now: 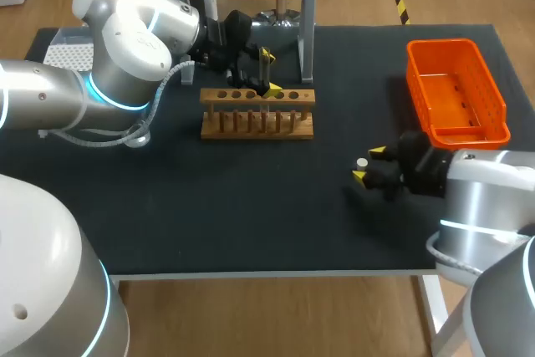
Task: Invert the test tube, pick up the pipette, mount the tip to pipette, aspirate from beaker and dispense into the tube, eject the tip, return the pipette, and cap with the stopper.
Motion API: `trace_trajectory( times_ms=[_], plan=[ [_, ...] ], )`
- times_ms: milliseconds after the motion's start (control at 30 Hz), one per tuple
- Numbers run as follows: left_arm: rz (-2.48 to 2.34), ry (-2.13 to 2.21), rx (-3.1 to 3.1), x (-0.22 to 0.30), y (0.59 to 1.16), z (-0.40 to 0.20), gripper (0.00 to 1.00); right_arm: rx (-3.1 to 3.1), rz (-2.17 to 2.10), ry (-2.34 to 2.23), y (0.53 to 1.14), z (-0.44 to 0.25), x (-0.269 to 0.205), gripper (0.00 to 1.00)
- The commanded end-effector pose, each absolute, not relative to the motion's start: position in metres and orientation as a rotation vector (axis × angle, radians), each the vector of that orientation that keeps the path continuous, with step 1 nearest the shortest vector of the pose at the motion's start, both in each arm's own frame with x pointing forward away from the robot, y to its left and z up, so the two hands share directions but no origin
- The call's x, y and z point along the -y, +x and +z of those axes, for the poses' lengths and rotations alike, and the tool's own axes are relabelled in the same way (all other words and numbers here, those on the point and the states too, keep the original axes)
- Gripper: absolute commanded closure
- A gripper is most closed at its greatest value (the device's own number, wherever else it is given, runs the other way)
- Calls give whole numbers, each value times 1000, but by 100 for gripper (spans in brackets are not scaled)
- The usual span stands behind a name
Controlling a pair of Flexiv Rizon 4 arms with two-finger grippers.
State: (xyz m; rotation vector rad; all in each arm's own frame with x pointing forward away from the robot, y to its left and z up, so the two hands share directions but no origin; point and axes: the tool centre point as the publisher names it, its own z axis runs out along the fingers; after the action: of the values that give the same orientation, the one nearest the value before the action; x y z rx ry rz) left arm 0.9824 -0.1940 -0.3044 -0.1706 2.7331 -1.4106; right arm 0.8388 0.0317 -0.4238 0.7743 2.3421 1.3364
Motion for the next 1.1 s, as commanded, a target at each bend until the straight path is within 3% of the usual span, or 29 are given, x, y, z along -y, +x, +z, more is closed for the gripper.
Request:
trace_trajectory(
  times_ms=[33,467,567,1100],
  plan=[
    [-1410,-170,-2736,194,983,-305,0,-2337,1327,780,844,-425,-36,31],
    [-1410,-170,-2736,194,983,-305,0,-2328,1321,795,852,-429,-37,41],
    [-1410,-170,-2736,194,983,-305,0,-2327,1320,798,853,-430,-37,48],
    [-1410,-170,-2736,194,983,-305,0,-2327,1320,806,853,-433,-39,53]
  ],
)
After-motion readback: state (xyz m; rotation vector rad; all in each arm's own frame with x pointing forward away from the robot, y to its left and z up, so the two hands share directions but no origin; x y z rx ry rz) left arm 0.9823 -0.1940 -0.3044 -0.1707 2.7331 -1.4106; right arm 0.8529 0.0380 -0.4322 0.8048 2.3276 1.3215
